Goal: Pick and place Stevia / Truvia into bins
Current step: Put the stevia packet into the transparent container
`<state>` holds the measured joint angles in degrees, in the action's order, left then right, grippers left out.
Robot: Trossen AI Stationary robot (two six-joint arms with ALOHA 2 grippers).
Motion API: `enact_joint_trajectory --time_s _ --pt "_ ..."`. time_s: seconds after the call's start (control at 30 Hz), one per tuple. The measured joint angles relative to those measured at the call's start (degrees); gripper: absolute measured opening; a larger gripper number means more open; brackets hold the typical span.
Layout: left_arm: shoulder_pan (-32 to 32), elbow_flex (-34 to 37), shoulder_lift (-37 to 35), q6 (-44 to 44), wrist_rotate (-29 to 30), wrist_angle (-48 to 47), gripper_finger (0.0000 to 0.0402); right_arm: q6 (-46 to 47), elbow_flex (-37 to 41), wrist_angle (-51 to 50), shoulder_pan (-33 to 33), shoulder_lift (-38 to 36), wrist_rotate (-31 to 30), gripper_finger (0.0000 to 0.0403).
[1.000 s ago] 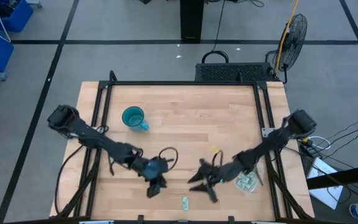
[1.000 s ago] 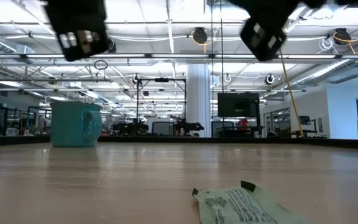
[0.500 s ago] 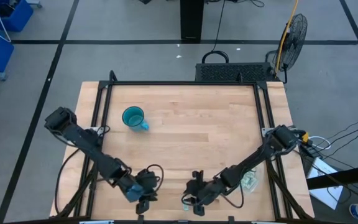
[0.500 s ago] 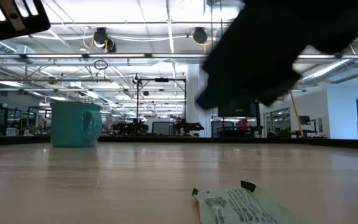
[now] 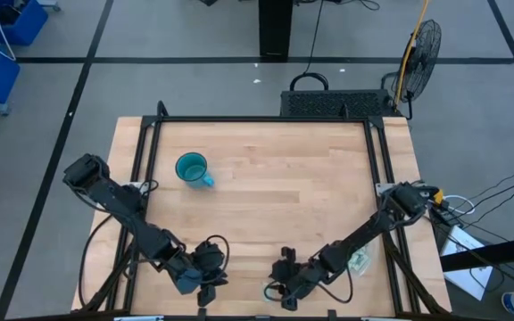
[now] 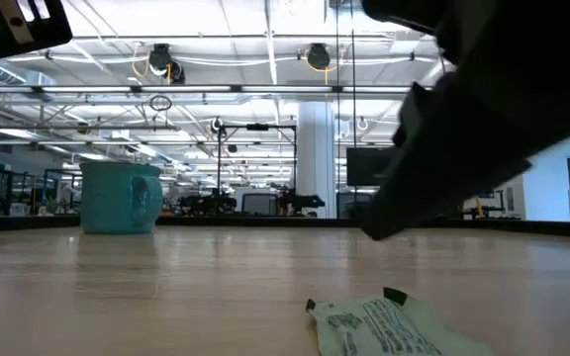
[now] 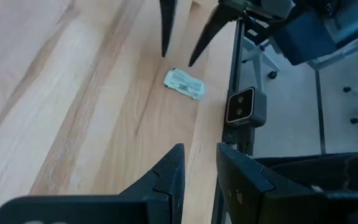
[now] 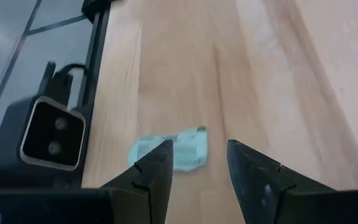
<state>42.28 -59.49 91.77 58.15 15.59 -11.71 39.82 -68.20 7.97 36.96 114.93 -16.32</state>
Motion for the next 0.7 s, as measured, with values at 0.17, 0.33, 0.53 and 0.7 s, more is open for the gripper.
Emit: enact_joint_trajectory --time_s 0.17,0.33,0.53,0.7 --pt "-0.09 0.0 0.02 -0.5 1.04 -0.04 0.0097 -0.02 0.6 0.81 1.91 0.08 -3.18 0.0144" --pt "-0.33 0.0 0.02 -1.33 3.25 -0.09 0.0097 0.02 0.6 0.96 1.57 2.05 -3.38 0.0144" --pt "-0.74 0.0 0.02 -1.03 3.83 -0.07 0.0097 0.21 0.58 1.46 1.0 3.23 -3.36 0.0144" --pt "-0.68 -0.01 0.02 -1.28 3.98 -0.09 0.0097 0.63 0.58 1.64 0.89 3.23 -3.18 0.0144"
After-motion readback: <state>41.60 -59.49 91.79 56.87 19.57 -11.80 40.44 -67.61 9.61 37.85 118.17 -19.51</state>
